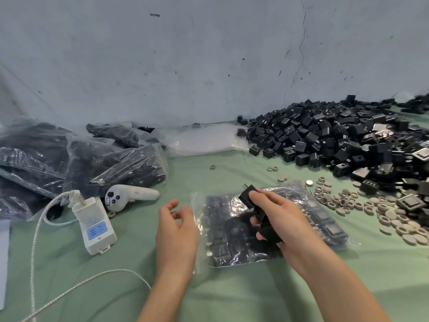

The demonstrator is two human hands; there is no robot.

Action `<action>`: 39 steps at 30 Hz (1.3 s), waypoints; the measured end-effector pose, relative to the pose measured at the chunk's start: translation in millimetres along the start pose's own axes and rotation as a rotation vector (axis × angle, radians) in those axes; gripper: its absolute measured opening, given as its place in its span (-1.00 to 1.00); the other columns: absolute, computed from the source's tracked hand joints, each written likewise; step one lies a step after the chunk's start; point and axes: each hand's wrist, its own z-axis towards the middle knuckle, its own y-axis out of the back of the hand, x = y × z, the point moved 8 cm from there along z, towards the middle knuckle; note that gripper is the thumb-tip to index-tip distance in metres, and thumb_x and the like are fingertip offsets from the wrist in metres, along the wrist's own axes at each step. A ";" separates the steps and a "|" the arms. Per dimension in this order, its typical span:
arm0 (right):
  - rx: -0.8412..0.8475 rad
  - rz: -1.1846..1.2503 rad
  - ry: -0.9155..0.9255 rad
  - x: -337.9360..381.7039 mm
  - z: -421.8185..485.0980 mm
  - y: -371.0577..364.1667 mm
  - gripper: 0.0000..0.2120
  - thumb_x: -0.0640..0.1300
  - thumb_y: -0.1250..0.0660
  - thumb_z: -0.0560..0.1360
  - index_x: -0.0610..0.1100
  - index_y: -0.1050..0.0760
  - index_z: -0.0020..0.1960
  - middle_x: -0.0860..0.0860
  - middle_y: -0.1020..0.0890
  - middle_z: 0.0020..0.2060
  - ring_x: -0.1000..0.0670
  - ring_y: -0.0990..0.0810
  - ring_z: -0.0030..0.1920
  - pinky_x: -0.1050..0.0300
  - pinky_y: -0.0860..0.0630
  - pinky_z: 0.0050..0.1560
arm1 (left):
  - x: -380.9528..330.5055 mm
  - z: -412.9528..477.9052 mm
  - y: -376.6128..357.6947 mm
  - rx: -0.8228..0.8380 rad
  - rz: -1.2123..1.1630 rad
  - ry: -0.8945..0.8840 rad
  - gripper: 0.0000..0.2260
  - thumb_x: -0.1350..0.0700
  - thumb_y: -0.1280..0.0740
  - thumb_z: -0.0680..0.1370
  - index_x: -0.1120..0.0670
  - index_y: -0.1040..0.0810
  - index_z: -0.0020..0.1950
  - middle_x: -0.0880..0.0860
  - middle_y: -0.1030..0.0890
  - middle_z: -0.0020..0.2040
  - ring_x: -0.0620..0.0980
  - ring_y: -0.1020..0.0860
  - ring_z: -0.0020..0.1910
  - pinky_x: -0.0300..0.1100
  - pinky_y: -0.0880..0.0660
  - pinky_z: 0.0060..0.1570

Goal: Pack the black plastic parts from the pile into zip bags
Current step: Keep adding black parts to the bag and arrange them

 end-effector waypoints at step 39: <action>-0.181 -1.193 0.476 23.0 -10.0 3.0 -0.84 0.15 -0.23 0.60 0.20 -0.54 0.11 0.22 -0.47 -0.01 0.12 -0.55 -0.15 0.13 -0.48 -0.25 | 26.2 12.1 27.7 0.067 0.065 0.163 -0.72 -0.16 -0.42 0.50 -0.01 -0.46 0.01 0.08 -0.62 -0.34 -0.11 -0.46 -0.61 -0.23 -0.39 -0.51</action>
